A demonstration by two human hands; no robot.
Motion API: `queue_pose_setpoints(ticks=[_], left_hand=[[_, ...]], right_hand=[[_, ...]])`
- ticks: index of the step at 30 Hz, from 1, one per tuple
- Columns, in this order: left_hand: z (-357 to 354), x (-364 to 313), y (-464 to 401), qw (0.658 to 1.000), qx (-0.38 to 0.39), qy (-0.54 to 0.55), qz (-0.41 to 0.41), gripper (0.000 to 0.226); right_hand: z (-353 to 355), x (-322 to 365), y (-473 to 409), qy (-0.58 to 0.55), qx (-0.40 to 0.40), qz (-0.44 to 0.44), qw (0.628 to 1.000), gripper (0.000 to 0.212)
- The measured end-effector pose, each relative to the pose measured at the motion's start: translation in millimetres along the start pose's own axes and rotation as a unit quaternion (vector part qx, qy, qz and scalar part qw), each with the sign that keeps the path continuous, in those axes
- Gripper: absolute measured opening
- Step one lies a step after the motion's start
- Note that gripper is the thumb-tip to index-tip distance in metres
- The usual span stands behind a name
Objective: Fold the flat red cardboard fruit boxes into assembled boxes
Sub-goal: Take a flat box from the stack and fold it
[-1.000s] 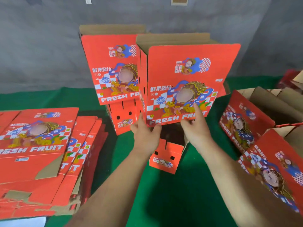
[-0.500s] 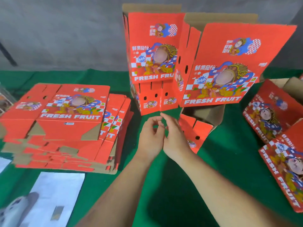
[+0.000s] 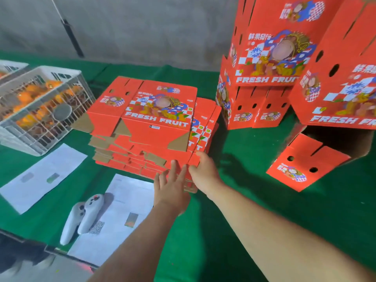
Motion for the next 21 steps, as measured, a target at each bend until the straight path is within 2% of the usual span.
queue_pose_setpoints(ticks=[2, 4, 6, 9, 12, 14, 16, 17, 19, 21], left_hand=[[0, -1, -2, 1.0, -0.004, 0.004, -0.014, 0.086], [6, 0, -4, 0.999, -0.032, 0.023, -0.025, 0.079], [13, 6, -5, 0.995, -0.071, 0.056, -0.028, 0.073], [21, 19, -7, 0.988, -0.098, 0.112, -0.03, 0.066], [21, 19, -7, 0.989, -0.08, 0.118, -0.042, 0.06], [32, 20, -6, 0.985, -0.11, 0.127, -0.043, 0.052], [57, 28, -10, 0.978, -0.181, 0.098, -0.03, 0.046], [65, 35, -16, 0.979, -0.189, 0.077, -0.013, 0.054], [69, 49, -35, 0.99, -0.126, 0.053, 0.022, 0.076], [61, 50, -49, 0.999, -0.042, -0.015, 0.015, 0.085]], right_hand=[[-11, 22, -5, 0.18, -0.021, 0.077, 0.98, 0.061], [-30, 33, -15, 0.273, 0.032, 0.081, 0.958, 0.061], [-39, 31, -27, 0.284, 0.069, 0.021, 0.956, 0.057], [-42, 38, -31, 0.274, 0.052, 0.004, 0.96, 0.055], [-43, 35, -31, 0.161, 0.059, -0.053, 0.984, 0.055], [-38, 34, -31, 0.126, 0.048, -0.08, 0.988, 0.053], [-32, 38, -28, 0.252, 0.036, -0.04, 0.966, 0.057], [-30, 38, -26, 0.319, 0.029, -0.013, 0.947, 0.061], [-26, 30, -21, 0.403, 0.012, 0.026, 0.915, 0.076], [-18, 21, -19, 0.428, -0.026, 0.037, 0.903, 0.083]])
Point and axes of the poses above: each hand's wrist, its own y-axis away from the middle knuckle, its own z-axis out of the back of the hand, x = y × z, the point moved 10 cm from there along -y, towards the middle knuckle, and after that the axes turned 9 degrees about -z, right-handed, at the moved point
